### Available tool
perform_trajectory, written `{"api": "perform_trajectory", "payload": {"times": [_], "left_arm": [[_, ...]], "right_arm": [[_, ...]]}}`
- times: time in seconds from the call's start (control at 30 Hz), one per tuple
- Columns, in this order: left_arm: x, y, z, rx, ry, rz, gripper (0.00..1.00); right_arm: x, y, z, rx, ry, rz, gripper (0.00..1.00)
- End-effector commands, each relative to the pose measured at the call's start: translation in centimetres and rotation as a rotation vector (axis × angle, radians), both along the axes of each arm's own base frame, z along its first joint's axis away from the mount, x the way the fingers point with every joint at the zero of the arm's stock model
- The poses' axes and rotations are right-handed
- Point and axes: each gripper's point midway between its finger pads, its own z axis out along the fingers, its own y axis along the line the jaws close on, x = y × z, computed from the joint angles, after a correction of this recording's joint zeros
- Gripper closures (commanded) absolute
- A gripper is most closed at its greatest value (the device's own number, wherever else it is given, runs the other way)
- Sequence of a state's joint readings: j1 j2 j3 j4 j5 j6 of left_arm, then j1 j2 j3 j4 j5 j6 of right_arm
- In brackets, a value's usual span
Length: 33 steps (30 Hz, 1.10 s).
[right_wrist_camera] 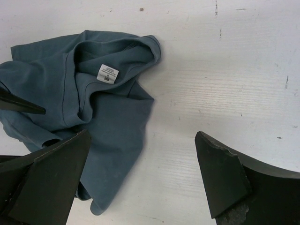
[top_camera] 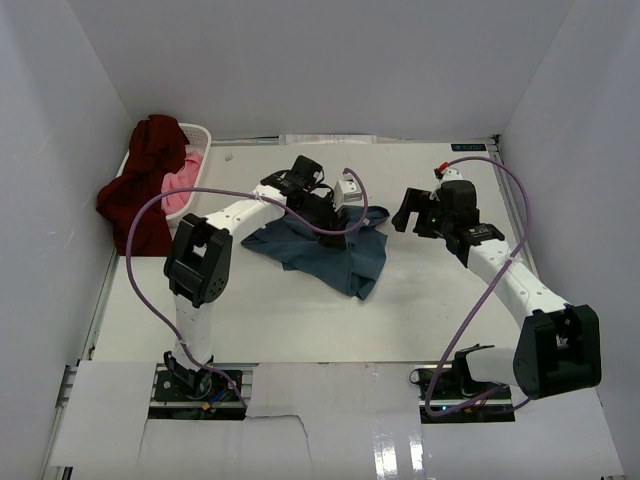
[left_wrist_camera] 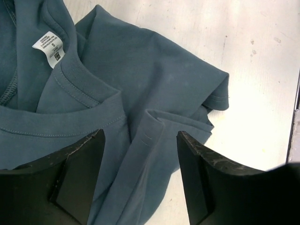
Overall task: Fold and stack the t-shirts
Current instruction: Flatten out the tshirt
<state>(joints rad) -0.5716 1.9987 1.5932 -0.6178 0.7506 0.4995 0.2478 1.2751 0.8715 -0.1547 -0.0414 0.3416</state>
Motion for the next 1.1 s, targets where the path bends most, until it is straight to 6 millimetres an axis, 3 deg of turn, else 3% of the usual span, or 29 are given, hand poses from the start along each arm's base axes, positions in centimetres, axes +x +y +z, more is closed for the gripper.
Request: {"api": "perform_trajectory", "payload": {"times": [0.0,0.07,0.2,0.33,0.37,0.43,0.53,0.7,0.77,0.8,0.83,0.87,0.93,0.97,1.07], "left_arm": [[0.1,-0.7,0.7,-0.032,0.024,-0.016,0.27],[-0.3,-0.8,0.7,-0.036,0.039,-0.027,0.38],[-0.9,-0.8,1.4,-0.050,0.045,-0.035,0.46],[-1.7,-0.9,1.7,-0.050,0.072,-0.030,0.66],[-2.1,-1.1,2.0,-0.065,0.088,-0.046,0.82],[-3.0,-1.4,2.3,-0.068,0.112,-0.062,1.00],[-3.8,-1.6,4.1,-0.101,0.138,-0.058,1.00],[-5.2,-0.6,9.5,-0.142,0.186,0.099,1.00],[-6.2,0.3,10.4,-0.135,0.240,0.189,1.00],[-7.0,0.9,12.3,-0.168,0.209,0.211,1.00],[-8.0,1.8,10.6,-0.131,0.253,0.261,1.00],[-8.8,2.4,10.4,-0.127,0.273,0.292,1.00],[-10.8,4.1,9.5,-0.112,0.284,0.339,1.00],[-11.1,4.7,9.1,-0.100,0.299,0.381,1.00],[-12.9,6.7,8.0,-0.084,0.319,0.466,1.00]], "right_arm": [[0.3,0.1,1.4,0.019,-0.054,0.012,0.02],[0.3,0.0,1.5,0.019,-0.058,0.009,0.02],[0.4,-0.1,1.3,0.017,-0.052,0.008,0.02],[0.4,-0.1,1.2,0.019,-0.050,0.005,0.02],[0.4,0.0,1.2,0.019,-0.048,0.008,0.02],[0.5,0.0,1.1,0.019,-0.046,0.008,0.02],[0.6,0.3,1.0,0.027,-0.041,0.022,0.02],[0.7,4.4,0.4,0.126,-0.026,0.247,0.05],[1.3,5.8,1.0,0.141,-0.047,0.295,0.06],[1.5,6.2,1.0,0.144,-0.048,0.308,0.06],[2.2,6.7,0.9,0.148,-0.064,0.327,0.06],[2.7,7.6,1.9,0.174,-0.097,0.366,0.06],[3.4,8.8,1.8,0.197,-0.104,0.425,0.07],[3.9,9.7,3.0,0.220,-0.129,0.466,0.09],[4.5,12.0,3.2,0.268,-0.129,0.561,0.10]]}}
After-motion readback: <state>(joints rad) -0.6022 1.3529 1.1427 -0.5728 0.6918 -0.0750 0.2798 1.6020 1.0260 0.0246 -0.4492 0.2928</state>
